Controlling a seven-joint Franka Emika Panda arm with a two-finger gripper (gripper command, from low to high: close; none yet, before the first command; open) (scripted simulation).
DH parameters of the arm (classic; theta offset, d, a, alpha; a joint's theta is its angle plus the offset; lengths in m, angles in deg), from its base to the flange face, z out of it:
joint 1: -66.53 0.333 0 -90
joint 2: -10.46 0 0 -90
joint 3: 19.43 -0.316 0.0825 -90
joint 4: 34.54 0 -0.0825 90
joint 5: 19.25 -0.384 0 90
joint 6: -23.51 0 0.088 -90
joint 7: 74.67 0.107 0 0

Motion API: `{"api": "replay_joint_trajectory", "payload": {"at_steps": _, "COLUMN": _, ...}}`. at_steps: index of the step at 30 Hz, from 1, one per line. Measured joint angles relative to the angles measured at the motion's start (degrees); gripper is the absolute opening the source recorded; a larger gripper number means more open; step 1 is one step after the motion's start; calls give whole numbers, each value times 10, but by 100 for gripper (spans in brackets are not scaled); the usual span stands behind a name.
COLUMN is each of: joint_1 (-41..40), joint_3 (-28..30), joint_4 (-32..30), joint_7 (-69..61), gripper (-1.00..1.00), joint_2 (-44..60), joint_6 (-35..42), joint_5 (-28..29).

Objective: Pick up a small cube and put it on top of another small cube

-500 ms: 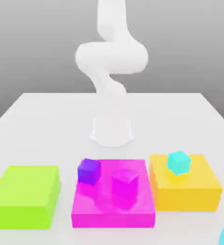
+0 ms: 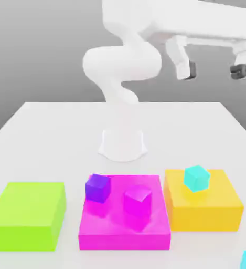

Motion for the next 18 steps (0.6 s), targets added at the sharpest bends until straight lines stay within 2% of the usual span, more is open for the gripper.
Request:
{"api": "replay_joint_trajectory", "payload": {"at_steps": 9, "joint_1": 48, "joint_3": -29, "joint_4": 29, "joint_7": -96, "gripper": 0, "joint_2": 187, "joint_6": -40, "joint_5": 21}}
{"api": "replay_joint_trajectory", "payload": {"at_steps": 18, "joint_1": 89, "joint_3": -49, "joint_4": 61, "joint_7": -155, "gripper": 0, "joint_2": 376, "joint_6": -90, "joint_5": 79}}
